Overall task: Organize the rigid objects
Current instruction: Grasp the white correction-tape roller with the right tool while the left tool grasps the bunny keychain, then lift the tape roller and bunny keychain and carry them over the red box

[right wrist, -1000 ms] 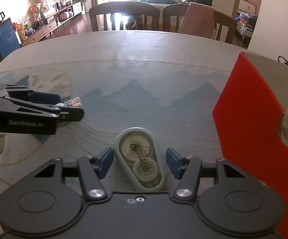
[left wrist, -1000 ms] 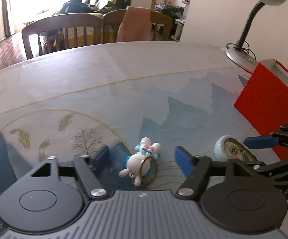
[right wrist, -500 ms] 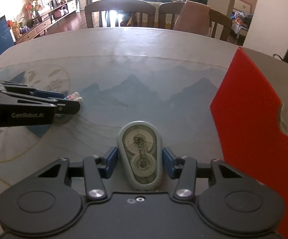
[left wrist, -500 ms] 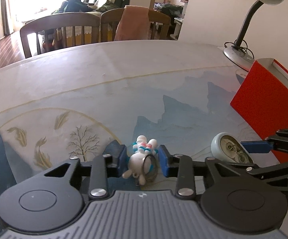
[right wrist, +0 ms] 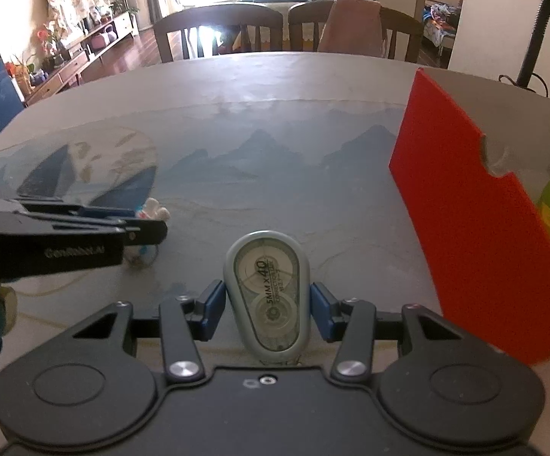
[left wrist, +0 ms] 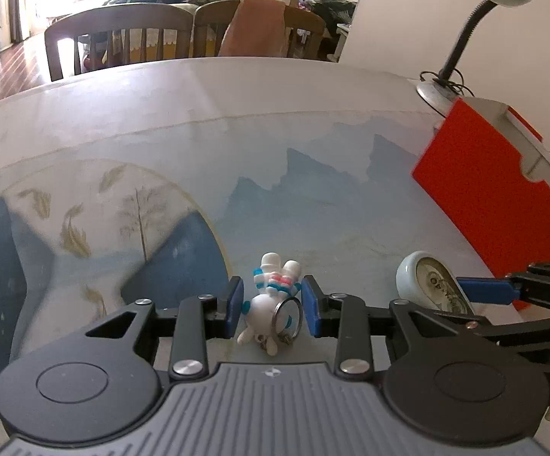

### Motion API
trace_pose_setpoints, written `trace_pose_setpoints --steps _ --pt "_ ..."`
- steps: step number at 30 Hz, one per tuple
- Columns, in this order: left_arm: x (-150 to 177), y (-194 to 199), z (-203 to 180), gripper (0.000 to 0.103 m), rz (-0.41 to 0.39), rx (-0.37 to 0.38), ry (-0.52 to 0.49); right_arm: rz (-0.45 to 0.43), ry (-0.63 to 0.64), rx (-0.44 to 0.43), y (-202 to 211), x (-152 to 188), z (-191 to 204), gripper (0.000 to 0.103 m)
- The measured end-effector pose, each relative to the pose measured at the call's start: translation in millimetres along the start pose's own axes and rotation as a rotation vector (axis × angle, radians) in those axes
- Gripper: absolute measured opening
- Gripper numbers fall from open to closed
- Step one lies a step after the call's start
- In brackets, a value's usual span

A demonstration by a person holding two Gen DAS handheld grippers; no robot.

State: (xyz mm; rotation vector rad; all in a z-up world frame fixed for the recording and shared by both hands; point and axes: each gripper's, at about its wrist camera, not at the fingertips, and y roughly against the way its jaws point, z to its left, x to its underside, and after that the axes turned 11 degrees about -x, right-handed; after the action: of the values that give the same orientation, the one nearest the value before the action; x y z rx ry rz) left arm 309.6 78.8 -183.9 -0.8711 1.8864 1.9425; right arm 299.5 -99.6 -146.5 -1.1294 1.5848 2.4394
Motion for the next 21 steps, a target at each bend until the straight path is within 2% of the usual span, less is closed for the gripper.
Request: trace_pose_setpoints --steps 1,4,14,21 --pt "2.7 3.6 -0.9 0.024 -0.001 0.0 -0.002 -0.006 -0.002 -0.005 4.8 1.7 1.2 0.047" --pt "8.4 12.7 -2.9 0.02 0.006 0.012 0.005 -0.02 -0.007 -0.014 17.0 6.3 4.5 0.047" --pt "18.2 25.6 -12.4 0.019 0.004 -0.018 -0.042 -0.024 -0.003 -0.04 39.7 18.9 4.6 0.047" --pt "16.2 18.9 -7.1 0.022 0.033 -0.004 0.005 -0.031 -0.016 -0.06 44.1 24.4 2.0 0.047"
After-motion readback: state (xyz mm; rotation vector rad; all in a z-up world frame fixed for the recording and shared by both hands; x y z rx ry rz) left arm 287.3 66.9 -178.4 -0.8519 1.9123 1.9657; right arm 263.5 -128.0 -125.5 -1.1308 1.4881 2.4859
